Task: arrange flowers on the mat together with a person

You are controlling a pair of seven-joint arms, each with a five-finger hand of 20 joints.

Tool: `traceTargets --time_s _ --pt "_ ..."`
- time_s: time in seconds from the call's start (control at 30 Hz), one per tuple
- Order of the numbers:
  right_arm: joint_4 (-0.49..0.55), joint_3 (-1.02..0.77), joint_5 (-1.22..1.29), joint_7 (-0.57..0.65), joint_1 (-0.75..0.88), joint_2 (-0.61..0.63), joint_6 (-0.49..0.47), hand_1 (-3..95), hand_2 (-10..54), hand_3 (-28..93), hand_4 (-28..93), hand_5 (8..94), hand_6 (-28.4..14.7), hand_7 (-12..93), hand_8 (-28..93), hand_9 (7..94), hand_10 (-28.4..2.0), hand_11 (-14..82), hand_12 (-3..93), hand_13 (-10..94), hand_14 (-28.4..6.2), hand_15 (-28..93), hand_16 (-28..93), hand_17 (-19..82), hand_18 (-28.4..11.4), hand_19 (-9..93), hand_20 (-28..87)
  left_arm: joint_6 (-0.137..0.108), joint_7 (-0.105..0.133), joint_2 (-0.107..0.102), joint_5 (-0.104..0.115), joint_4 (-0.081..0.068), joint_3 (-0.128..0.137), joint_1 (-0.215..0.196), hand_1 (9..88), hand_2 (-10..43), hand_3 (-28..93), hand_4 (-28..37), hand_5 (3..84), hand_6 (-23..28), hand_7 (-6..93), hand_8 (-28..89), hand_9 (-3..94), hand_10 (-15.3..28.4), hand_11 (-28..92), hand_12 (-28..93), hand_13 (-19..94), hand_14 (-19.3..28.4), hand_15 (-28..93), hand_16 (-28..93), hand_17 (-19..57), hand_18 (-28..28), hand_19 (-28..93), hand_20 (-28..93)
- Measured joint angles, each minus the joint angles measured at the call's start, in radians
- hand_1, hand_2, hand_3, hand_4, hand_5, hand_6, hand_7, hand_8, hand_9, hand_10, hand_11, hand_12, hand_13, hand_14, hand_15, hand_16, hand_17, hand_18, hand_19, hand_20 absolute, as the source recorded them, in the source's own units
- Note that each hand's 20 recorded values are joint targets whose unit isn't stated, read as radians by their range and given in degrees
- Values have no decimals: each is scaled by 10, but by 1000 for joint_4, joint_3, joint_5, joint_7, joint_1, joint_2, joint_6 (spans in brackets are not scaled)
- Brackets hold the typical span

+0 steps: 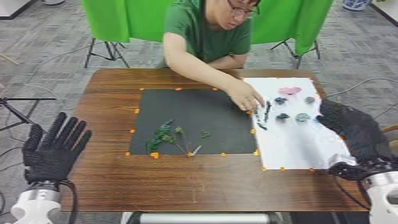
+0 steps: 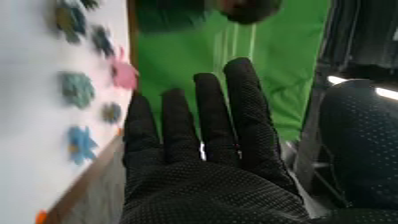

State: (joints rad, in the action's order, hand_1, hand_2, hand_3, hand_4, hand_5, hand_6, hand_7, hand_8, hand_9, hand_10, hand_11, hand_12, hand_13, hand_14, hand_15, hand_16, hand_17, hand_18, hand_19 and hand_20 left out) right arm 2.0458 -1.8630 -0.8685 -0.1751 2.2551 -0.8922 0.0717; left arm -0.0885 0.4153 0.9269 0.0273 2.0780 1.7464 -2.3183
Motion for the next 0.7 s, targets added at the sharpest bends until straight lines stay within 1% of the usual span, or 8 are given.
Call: traceTargets --time_s 0.1,0.2,0.3,0.4,0.47,0.57,0.63,0.7 --pt "-75 65 57 38 -75 1 -108 253 8 697 -201 523 -14 119 -106 450 -114 53 88 327 -134 108 75 234 -159 79 184 -5 -1 2 2 0 0 -3 248 157 653 -283 400 58 55 -88 353 123 126 45 274 114 223 -84 -27 108 231 108" --pt "-163 181 156 59 -196 3 -216 277 -18 699 -199 533 -10 122 -107 453 -112 54 89 332 -131 111 76 237 -158 82 182 -6 -5 3 2 0 -2 -3 249 157 652 -283 400 58 56 -88 353 123 126 46 274 114 223 -85 -26 108 230 107" --pt "-186 244 173 59 -292 -6 -284 285 -35 709 -201 535 -9 124 -109 455 -109 54 89 335 -128 112 75 243 -154 80 183 -6 -8 3 2 -1 -6 0 249 157 652 -283 401 58 55 -89 353 123 126 46 274 114 222 -85 -27 108 231 107" --pt "-158 234 141 46 -347 -27 -287 303 -53 712 -204 542 -7 127 -110 460 -107 55 90 339 -122 114 76 249 -148 76 185 -7 -12 2 2 -1 -8 2 249 157 652 -283 401 59 55 -88 353 123 126 46 274 115 223 -84 -26 108 230 107" --pt "-135 213 134 30 -365 -40 -283 314 -64 714 -208 546 -5 130 -112 466 -105 55 89 345 -115 114 73 253 -127 62 190 -8 -13 2 2 -1 -9 2 248 157 653 -283 401 59 55 -88 353 123 125 46 274 115 222 -84 -26 108 230 107" --pt "-116 188 139 -4 -367 -46 -273 340 -89 730 -217 584 9 154 -125 507 -87 65 88 352 -82 120 56 237 -76 17 215 -9 -15 2 2 -1 -9 2 247 157 654 -283 401 59 54 -88 353 123 126 46 274 115 223 -84 -26 108 230 106" --pt "-109 186 139 -40 -360 -45 -238 351 -95 734 -224 601 18 164 -130 518 -80 68 88 348 -71 121 45 229 -63 4 219 -9 -16 2 2 -1 -9 2 247 156 654 -283 401 59 54 -88 354 122 125 45 275 115 223 -84 -26 109 229 106" --pt "-99 190 129 -78 -345 -44 -167 359 -95 737 -228 613 23 172 -134 526 -75 68 86 345 -65 120 38 227 -58 -1 216 -9 -18 2 2 -1 -9 3 248 157 654 -283 404 56 54 -89 357 118 126 45 275 114 222 -84 -26 109 229 106"
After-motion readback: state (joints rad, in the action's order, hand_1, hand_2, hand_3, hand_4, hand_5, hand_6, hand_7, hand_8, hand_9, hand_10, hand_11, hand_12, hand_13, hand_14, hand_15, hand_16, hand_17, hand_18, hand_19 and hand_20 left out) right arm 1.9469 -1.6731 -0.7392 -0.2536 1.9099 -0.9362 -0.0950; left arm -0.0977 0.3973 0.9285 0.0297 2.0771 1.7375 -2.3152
